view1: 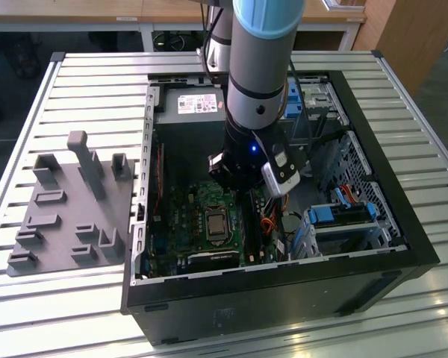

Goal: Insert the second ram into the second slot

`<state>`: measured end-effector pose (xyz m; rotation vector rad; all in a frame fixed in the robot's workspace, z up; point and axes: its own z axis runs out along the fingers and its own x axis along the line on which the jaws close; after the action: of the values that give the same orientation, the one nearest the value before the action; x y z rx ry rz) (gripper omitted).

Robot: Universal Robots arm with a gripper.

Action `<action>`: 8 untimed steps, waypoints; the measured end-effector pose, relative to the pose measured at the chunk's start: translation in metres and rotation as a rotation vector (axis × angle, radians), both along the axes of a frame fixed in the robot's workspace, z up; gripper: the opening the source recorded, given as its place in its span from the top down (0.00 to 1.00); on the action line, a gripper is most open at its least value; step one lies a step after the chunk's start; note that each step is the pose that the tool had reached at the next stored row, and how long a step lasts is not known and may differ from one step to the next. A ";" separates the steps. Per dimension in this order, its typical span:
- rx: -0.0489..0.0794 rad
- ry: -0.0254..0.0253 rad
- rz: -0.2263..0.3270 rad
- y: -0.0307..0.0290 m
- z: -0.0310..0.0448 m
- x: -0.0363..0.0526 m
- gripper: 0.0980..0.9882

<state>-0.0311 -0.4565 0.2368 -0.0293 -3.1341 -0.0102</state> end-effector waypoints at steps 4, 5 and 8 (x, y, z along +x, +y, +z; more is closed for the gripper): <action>0.000 0.0000 0.000 0.0000 -0.0006 0.0008 0.96; 0.000 -0.0001 0.000 -0.0001 -0.0007 0.0009 0.96; -0.002 -0.0001 -0.001 -0.0001 -0.0012 0.0012 0.96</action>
<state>-0.0299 -0.4565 0.2357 -0.0309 -3.1342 -0.0063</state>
